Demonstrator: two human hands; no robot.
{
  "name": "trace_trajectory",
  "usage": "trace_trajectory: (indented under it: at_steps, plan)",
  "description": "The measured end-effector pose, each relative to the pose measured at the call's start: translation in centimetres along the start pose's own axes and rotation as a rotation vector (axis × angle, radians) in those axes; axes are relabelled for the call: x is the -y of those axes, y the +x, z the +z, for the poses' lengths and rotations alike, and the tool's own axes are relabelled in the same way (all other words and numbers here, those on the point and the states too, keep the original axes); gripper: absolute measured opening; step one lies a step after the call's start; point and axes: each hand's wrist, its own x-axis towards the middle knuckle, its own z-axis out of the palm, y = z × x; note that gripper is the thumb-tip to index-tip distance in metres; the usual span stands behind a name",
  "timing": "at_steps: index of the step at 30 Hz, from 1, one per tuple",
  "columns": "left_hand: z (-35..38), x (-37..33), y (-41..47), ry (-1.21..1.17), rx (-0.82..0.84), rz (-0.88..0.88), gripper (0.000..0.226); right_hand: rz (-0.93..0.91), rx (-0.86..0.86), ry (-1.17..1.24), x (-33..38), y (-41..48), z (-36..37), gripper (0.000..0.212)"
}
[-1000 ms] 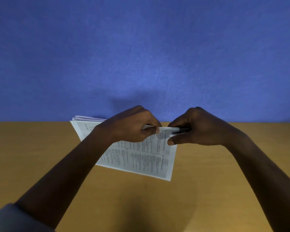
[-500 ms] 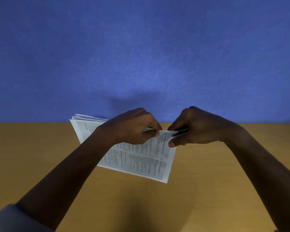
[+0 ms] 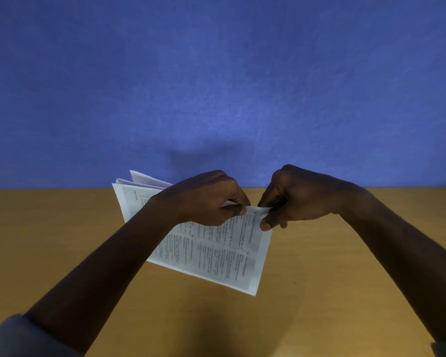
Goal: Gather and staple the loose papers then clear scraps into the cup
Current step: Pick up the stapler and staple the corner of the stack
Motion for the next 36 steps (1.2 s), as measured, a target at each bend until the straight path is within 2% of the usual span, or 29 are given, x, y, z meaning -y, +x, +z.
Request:
trace_trajectory:
  at_steps: [7,11,13,15,19,21,25,26,29,30,32,35,36]
  plan:
    - [0.5,0.4,0.5,-0.016,0.015,-0.026,0.027,0.066,0.062,0.065,-0.5,0.2,-0.4,0.023]
    - [0.6,1.3,0.6,-0.102,-0.039,-0.041,0.024,0.028,-0.033,0.154,-1.7,-1.2,-1.3,0.026]
    - [0.8,1.9,0.5,-0.164,-0.108,-0.031,0.023,0.041,-0.199,0.267,-3.1,-2.4,-1.3,0.028]
    - [1.2,2.5,0.4,-0.223,-0.18,-0.009,0.02,0.1,-0.435,0.422,-4.8,-3.5,-0.2,0.033]
    - [2.0,3.4,0.6,-0.393,-0.269,-0.07,0.017,0.232,-0.827,0.906,-9.4,-3.3,4.5,0.037]
    - [2.4,3.4,0.8,-0.513,-0.306,-0.102,0.017,0.312,-0.97,1.053,-11.8,-2.7,6.5,0.033]
    - [3.3,3.2,0.9,-0.649,-0.397,-0.168,0.017,0.427,-1.102,1.096,-15.6,-2.4,10.2,0.028]
    - [3.6,3.2,1.0,-0.666,-0.419,-0.185,0.016,0.435,-1.116,1.117,-16.4,-2.6,10.9,0.034]
    - [4.3,2.9,1.1,-0.722,-0.494,-0.208,0.017,0.385,-1.134,1.095,-19.1,-3.1,13.2,0.069]
    - [4.6,2.8,1.2,-0.739,-0.53,-0.212,0.018,0.403,-1.145,1.077,-20.1,-3.1,13.7,0.07]
    - [5.3,2.8,1.3,-0.756,-0.614,-0.242,0.019,0.494,-1.143,1.009,-22.0,-2.8,14.7,0.048]
    - [6.7,3.3,1.6,-0.789,-0.697,-0.294,0.023,0.694,-1.211,0.939,-23.6,-2.2,15.7,0.04]
    - [7.1,3.5,1.7,-0.8,-0.722,-0.31,0.023,0.767,-1.249,0.891,-23.7,-2.0,15.9,0.032]
